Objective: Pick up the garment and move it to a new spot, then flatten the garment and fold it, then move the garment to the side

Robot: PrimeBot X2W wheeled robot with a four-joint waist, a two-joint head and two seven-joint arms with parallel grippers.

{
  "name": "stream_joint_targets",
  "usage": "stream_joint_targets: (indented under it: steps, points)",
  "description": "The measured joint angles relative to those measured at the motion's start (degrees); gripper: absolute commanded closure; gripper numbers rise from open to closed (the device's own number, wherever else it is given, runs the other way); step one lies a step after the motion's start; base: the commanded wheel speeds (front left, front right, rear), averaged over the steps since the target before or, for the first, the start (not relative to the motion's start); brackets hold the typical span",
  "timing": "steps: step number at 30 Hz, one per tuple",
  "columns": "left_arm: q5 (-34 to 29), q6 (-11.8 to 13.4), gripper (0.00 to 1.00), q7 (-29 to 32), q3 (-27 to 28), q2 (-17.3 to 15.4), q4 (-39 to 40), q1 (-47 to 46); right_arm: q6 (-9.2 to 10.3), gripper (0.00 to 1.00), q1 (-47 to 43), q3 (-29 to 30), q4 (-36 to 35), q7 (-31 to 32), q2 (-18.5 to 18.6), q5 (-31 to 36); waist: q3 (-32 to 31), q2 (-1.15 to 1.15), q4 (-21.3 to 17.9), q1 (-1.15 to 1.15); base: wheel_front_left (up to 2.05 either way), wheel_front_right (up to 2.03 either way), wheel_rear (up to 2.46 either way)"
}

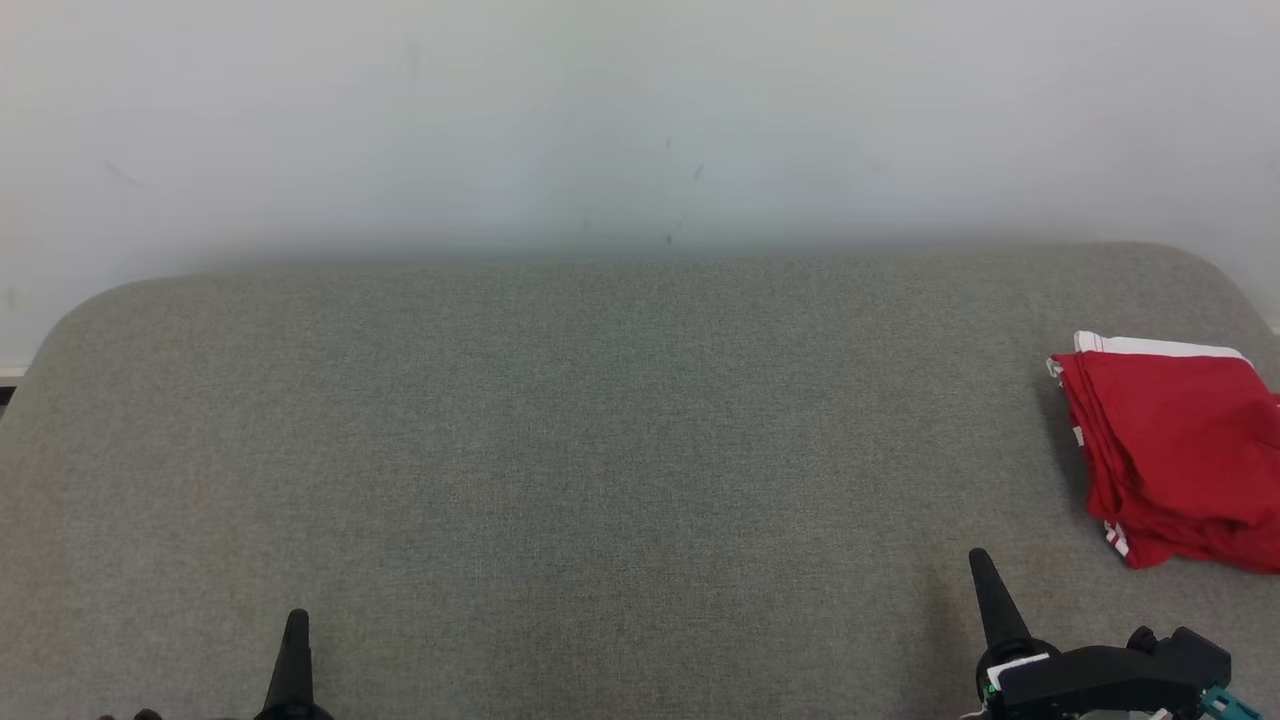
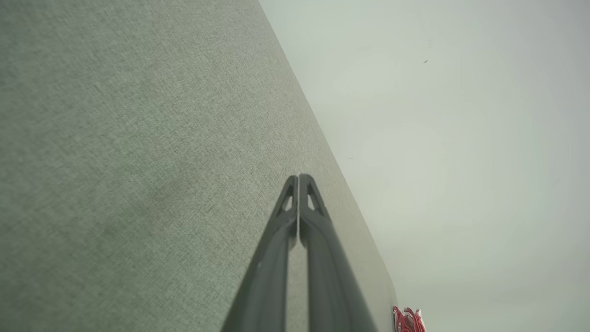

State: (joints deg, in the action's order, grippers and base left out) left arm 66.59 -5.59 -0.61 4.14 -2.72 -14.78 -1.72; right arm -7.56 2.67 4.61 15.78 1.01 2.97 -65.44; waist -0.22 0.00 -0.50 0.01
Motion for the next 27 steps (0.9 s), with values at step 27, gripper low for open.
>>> stream_joint_targets:
  steps: [27]
  points:
    - [13.2,-1.0,1.00,3.7,1.2,0.0,0.3,-2.2,0.01,1.00,1.8,1.0,-0.9,3.0,0.0,-14.1,0.2,0.00,0.2,0.00,0.00,0.00,0.00]
